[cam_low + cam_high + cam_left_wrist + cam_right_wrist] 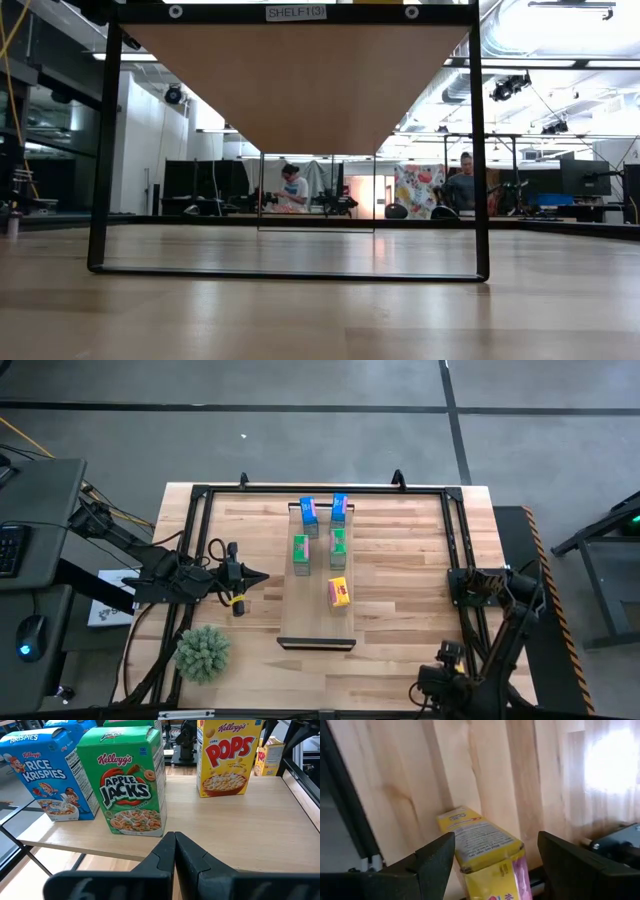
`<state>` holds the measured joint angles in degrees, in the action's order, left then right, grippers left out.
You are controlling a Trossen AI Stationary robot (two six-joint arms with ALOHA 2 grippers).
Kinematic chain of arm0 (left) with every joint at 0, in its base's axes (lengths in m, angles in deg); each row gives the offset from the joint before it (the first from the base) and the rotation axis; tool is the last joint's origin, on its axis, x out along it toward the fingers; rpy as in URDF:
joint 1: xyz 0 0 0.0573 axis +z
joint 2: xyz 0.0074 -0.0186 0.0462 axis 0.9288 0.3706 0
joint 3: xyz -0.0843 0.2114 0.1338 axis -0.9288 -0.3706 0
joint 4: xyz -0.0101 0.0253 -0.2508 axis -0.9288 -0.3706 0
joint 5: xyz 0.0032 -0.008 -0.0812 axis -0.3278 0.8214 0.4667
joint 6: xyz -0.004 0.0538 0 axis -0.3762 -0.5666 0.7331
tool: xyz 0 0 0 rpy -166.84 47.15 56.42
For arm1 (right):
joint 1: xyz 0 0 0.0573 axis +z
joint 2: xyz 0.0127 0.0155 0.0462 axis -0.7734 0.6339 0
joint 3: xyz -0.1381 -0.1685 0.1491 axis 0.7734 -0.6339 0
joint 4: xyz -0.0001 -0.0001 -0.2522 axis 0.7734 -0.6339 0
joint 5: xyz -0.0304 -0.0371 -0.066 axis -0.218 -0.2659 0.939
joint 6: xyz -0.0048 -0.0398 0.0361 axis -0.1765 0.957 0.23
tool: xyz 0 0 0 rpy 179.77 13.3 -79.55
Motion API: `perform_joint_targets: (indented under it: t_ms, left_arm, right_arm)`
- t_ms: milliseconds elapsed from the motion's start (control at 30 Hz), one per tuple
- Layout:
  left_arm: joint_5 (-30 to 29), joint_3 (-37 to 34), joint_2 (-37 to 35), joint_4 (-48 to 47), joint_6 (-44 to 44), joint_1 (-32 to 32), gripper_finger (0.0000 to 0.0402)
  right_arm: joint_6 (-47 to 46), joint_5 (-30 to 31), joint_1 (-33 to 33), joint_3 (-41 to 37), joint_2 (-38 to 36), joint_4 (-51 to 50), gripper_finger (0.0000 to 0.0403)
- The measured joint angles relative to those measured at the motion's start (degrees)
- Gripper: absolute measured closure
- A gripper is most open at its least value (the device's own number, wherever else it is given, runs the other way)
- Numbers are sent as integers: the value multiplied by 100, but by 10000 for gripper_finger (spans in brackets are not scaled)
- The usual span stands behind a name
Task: Stack cereal on shelf
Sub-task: Put the yellow cereal box on the shelf aligned with the other yellow cereal box
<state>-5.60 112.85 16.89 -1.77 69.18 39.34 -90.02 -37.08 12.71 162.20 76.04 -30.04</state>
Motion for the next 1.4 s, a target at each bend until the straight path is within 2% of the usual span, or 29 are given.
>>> perform_joint_targets:
  t_ms: [500, 767, 867, 1000, 1067, 1400]
  left_arm:
    - [0, 0, 2, 2, 0, 0, 401]
    - [2, 0, 2, 0, -1, -1, 401]
    - [2, 0, 2, -5, 0, -2, 402]
    - [2, 0, 2, -11, 0, -2, 402]
    - [2, 0, 2, -13, 0, -2, 402]
    - [2, 0, 2, -10, 2, -2, 402]
  right_arm:
    - [128, 18, -430, 9, 0, -171, 126]
    - [16, 399, -700, 411, -268, -194, 126]
    - [-346, 169, -647, 601, -332, -193, 126]
    - [-970, -580, -482, 649, -334, -153, 126]
    - [-1150, -759, -390, 649, -334, -83, 126]
    - [-1614, -973, 209, 425, -328, -177, 126]
